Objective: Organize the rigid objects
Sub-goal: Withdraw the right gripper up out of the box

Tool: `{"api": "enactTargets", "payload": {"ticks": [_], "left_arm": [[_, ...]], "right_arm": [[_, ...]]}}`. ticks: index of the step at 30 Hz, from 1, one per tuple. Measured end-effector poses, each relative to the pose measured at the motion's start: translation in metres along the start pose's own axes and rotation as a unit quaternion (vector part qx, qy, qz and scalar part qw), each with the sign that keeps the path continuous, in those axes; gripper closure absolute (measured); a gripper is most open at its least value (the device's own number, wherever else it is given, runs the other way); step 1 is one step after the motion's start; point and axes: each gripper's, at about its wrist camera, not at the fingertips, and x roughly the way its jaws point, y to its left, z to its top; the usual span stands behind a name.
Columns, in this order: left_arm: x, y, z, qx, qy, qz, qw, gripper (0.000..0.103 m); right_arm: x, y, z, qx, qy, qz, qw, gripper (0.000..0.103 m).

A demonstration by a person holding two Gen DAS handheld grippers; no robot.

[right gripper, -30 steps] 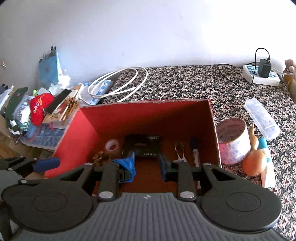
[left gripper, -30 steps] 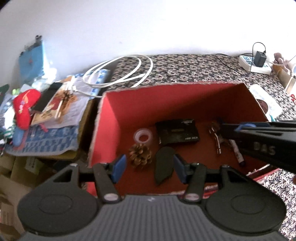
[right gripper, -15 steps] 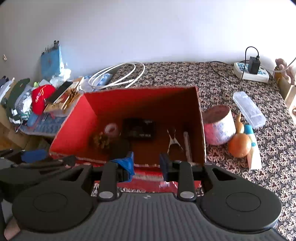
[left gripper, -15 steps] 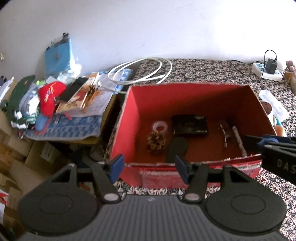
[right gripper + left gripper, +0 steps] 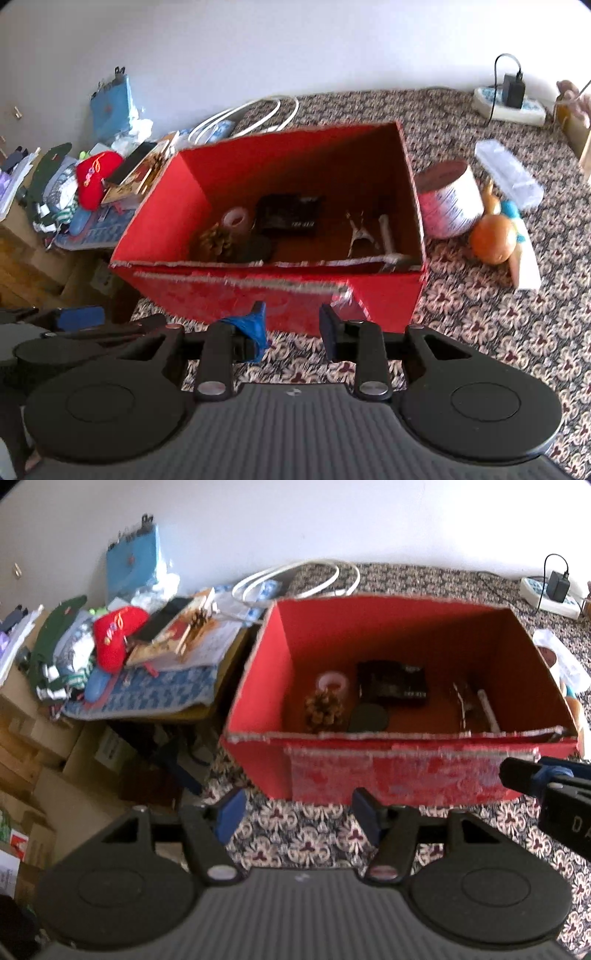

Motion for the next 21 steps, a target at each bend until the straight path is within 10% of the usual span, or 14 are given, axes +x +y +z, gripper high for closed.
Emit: {"api": "enactTargets", "payload": {"ticks": [9, 21], "left_arm": [[-0.001, 0.001, -0.016, -0.013, 0.029, 0.007, 0.9995, 0.039], [-0.008, -0.003, 0.012, -0.003, -0.002, 0.017, 0.9998, 0.038]], "right_arm": [[0.0, 0.001, -0.007, -0.008, 0.039, 0.026, 0.999, 0.089], [-0.003, -0.007, 0.028, -0.003, -0.017, 0.01, 1.0, 0.088]]}}
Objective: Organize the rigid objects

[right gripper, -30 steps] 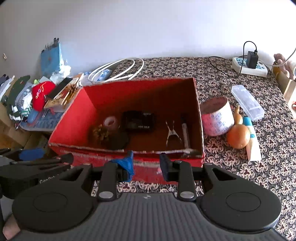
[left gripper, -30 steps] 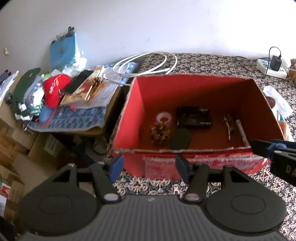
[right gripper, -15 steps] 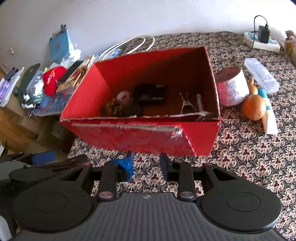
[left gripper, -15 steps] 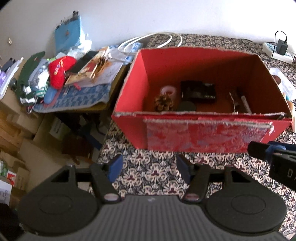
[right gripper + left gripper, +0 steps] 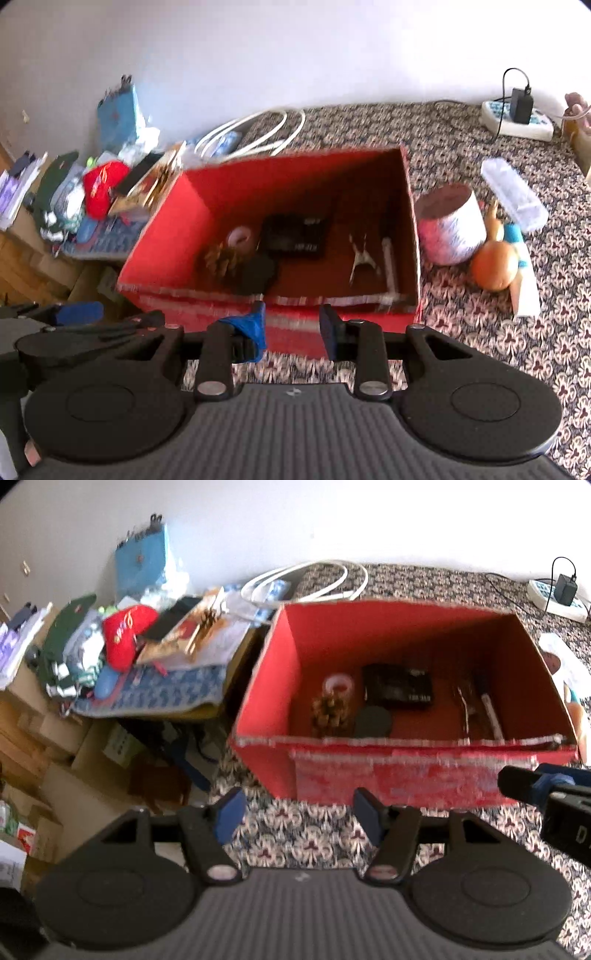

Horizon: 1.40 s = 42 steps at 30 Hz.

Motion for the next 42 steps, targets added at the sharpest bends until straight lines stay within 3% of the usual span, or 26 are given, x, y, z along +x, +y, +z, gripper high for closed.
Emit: {"api": "enactTargets", "payload": {"ticks": [10, 24, 33, 42], "left_arm": [[0.018, -0.002, 0.038, 0.017, -0.032, -0.01, 0.9993, 0.038], [0.069, -0.002, 0.066, 0.043, -0.017, -0.067, 0.9967, 0.038], [0.092, -0.003, 0.075, 0.056, -0.024, -0.087, 0.9944, 0.038], [0.111, -0.01, 0.081, 0.055, -0.016, -0.084, 0.9948, 0.038]], "right_arm": [[0.029, 0.002, 0.022, 0.002, -0.019, -0.03, 0.999, 0.088], [0.065, 0.002, 0.033, 0.029, -0.019, -0.051, 0.998, 0.088], [0.089, 0.0, 0.035, 0.022, -0.018, -0.062, 0.998, 0.088], [0.106, -0.01, 0.042, 0.011, -0.029, -0.07, 0.997, 0.088]]}}
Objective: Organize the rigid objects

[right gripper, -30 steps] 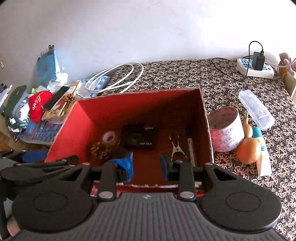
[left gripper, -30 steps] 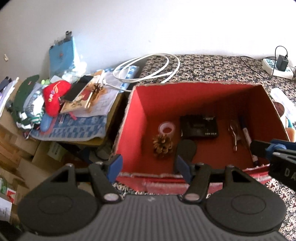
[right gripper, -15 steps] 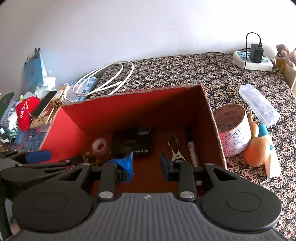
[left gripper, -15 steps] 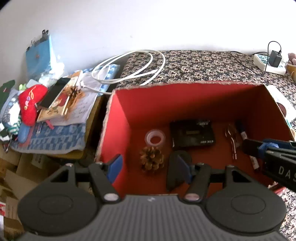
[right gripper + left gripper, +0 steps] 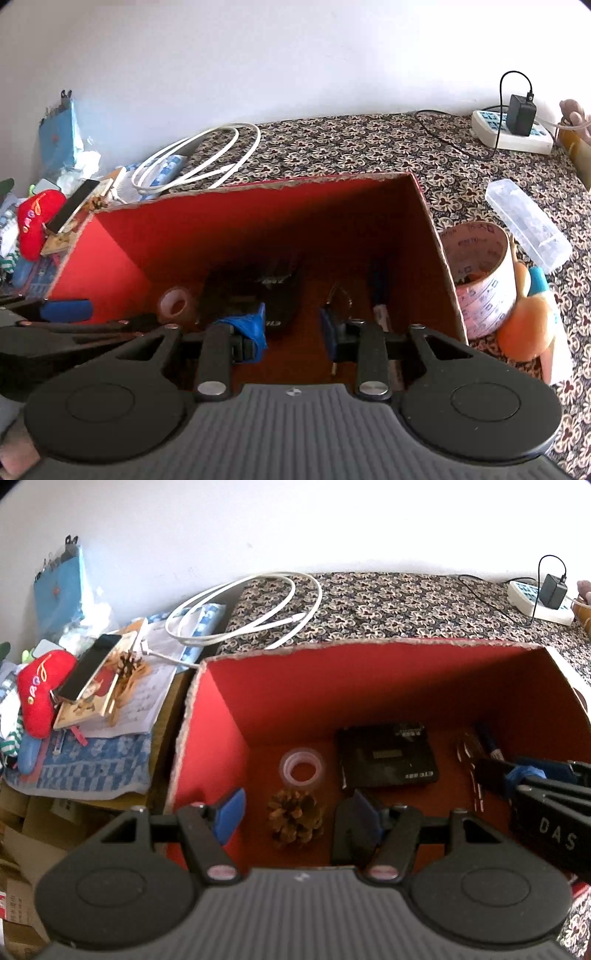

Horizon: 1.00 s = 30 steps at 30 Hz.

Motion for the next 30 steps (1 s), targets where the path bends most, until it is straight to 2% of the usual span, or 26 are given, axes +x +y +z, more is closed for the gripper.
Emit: {"api": "enactTargets", "payload": {"ticks": [6, 12, 23, 30], "left_arm": [[0.009, -0.004, 0.002, 0.005, 0.002, 0.005, 1.0, 0.038], [0.016, -0.006, -0.001, 0.006, 0.007, 0.002, 1.0, 0.038], [0.016, -0.004, -0.001, 0.001, 0.002, -0.017, 0.9999, 0.038], [0.016, -0.004, -0.002, 0.001, 0.001, -0.02, 0.9998, 0.038]], "right_arm": [[0.008, -0.004, -0.001, 0.006, 0.006, 0.003, 1.0, 0.088], [0.009, 0.001, -0.002, -0.018, 0.001, -0.005, 1.0, 0.088], [0.015, -0.001, -0.001, -0.015, 0.017, -0.001, 1.0, 0.088], [0.014, 0.0, -0.002, -0.014, 0.013, -0.004, 1.0, 0.088]]}}
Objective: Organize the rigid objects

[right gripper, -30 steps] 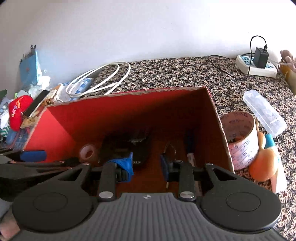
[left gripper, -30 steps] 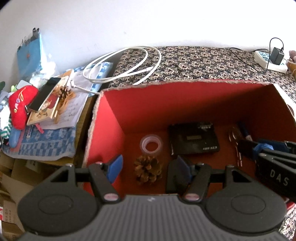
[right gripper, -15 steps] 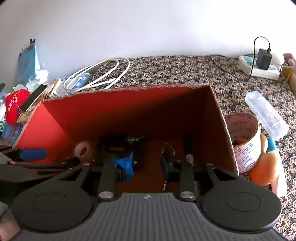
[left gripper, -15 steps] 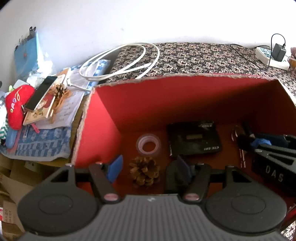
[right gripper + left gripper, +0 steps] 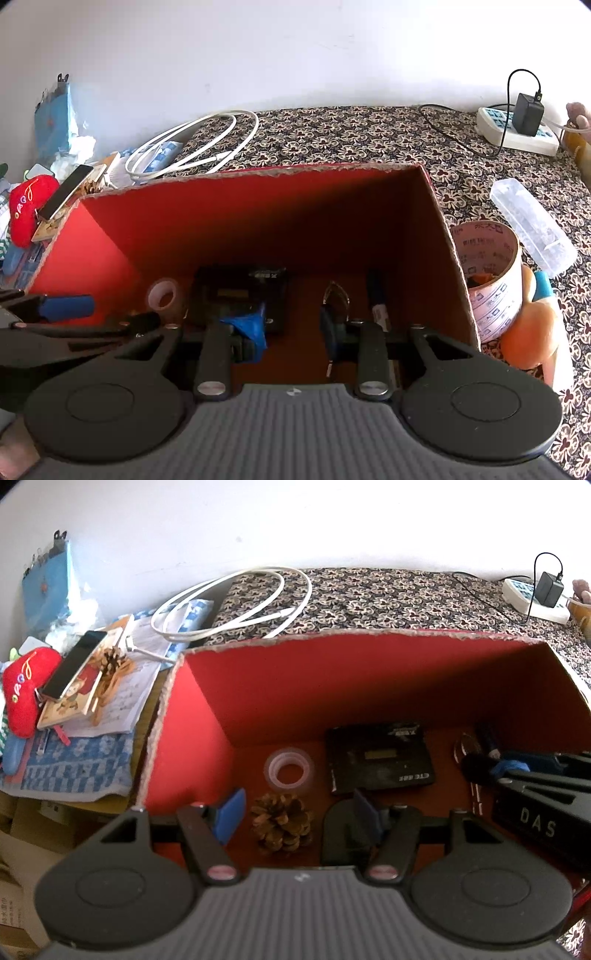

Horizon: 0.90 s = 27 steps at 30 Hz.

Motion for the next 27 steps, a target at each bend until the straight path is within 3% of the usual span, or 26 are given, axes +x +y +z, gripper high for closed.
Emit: {"api": "enactTargets", "payload": {"ticks": [27], "left_arm": [[-0.0001, -0.0002, 0.0008, 0.002, -0.003, -0.002, 1.0, 0.039]], "right_arm": [[0.002, 0.0018, 0.0012, 0.003, 0.003, 0.004, 1.0, 0.088]]}}
